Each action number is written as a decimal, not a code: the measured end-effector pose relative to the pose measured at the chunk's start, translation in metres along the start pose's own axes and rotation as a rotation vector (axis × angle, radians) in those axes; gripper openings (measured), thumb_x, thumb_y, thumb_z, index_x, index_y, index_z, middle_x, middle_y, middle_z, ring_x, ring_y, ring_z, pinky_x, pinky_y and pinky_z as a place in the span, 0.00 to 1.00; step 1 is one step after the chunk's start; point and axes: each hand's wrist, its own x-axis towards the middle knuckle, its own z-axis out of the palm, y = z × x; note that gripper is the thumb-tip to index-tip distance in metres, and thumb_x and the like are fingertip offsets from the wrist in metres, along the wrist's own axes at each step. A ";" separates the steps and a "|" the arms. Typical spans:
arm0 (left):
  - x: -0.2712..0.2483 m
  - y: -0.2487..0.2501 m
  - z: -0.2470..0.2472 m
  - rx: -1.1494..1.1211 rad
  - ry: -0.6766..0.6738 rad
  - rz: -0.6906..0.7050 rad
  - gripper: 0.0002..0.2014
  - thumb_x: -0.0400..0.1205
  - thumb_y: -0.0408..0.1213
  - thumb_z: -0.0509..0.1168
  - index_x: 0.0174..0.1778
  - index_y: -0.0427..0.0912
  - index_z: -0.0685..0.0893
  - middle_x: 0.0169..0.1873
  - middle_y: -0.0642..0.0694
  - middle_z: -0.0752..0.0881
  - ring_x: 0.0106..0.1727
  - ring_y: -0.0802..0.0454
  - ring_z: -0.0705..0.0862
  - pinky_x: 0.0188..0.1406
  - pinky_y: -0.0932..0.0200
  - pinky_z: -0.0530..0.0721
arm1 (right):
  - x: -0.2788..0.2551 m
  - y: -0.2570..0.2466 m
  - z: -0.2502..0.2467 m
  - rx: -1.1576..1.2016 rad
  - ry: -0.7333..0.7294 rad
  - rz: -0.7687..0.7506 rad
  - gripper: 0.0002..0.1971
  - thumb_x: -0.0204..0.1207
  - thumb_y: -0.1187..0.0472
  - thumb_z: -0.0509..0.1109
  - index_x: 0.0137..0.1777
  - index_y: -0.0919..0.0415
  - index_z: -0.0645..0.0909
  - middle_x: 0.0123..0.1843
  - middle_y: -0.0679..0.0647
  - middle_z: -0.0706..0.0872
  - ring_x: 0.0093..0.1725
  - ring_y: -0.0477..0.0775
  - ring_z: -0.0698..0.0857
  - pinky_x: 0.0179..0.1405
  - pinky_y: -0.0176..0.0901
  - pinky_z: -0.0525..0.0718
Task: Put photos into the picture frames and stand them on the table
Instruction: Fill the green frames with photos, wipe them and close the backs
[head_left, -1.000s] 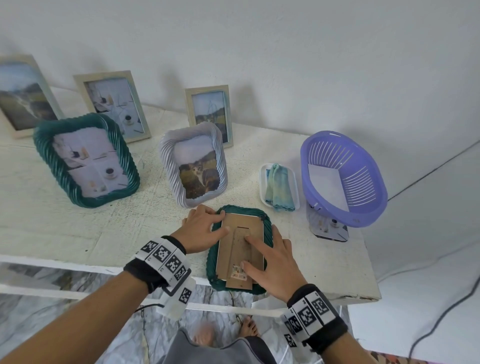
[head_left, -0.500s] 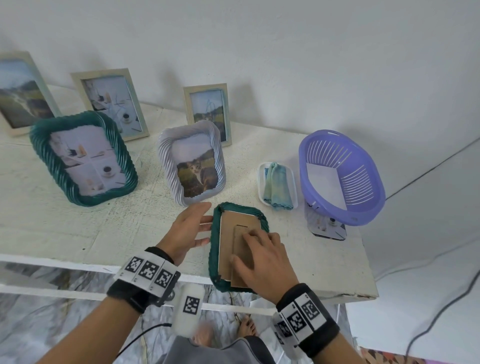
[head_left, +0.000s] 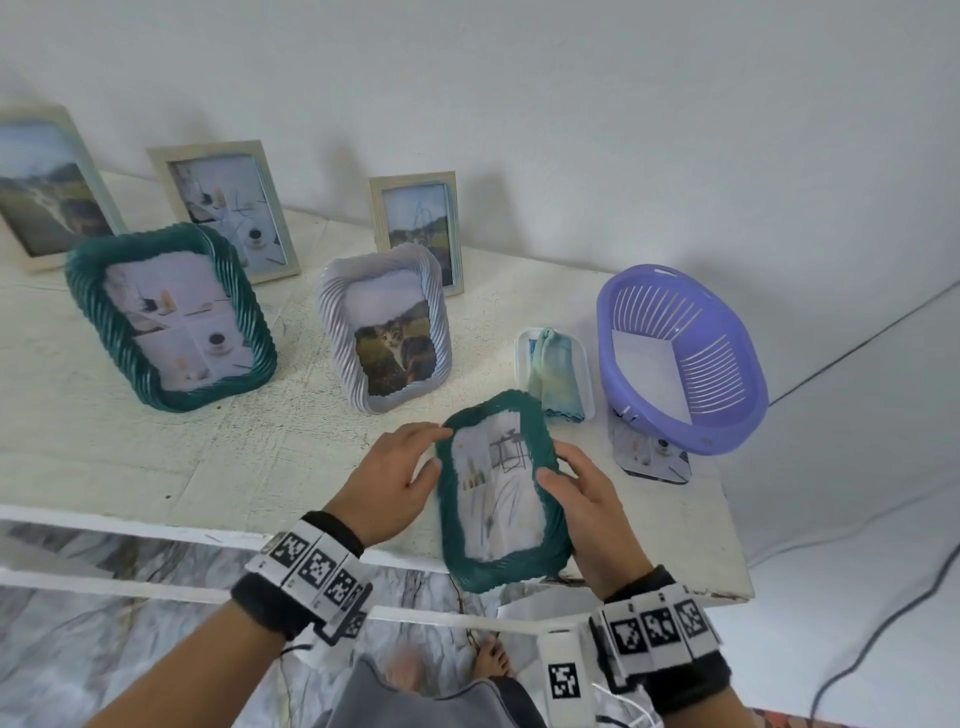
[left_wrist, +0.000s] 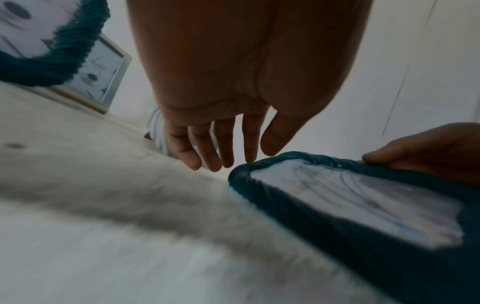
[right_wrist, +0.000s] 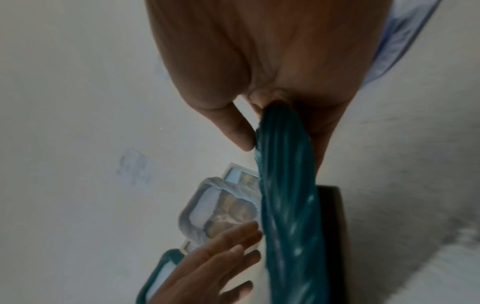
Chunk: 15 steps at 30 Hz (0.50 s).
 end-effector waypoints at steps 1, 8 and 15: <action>-0.003 -0.009 0.003 0.042 -0.004 -0.007 0.33 0.80 0.58 0.46 0.77 0.47 0.75 0.75 0.48 0.75 0.74 0.48 0.72 0.76 0.51 0.68 | 0.003 0.008 -0.002 -0.016 0.012 0.015 0.14 0.83 0.71 0.60 0.61 0.58 0.81 0.53 0.54 0.91 0.52 0.51 0.89 0.46 0.38 0.85; -0.011 -0.033 0.010 0.291 -0.029 0.033 0.35 0.81 0.62 0.41 0.82 0.52 0.68 0.81 0.55 0.66 0.77 0.53 0.63 0.75 0.48 0.60 | 0.021 0.045 -0.009 -0.827 -0.004 -0.024 0.10 0.82 0.55 0.62 0.50 0.60 0.81 0.45 0.54 0.82 0.44 0.54 0.80 0.41 0.42 0.74; -0.010 -0.043 0.011 0.440 -0.009 0.064 0.28 0.86 0.59 0.47 0.81 0.55 0.70 0.81 0.50 0.70 0.77 0.48 0.68 0.73 0.44 0.69 | 0.047 0.016 -0.003 -1.114 0.115 -0.137 0.17 0.83 0.51 0.59 0.65 0.59 0.77 0.58 0.56 0.80 0.56 0.57 0.80 0.55 0.49 0.80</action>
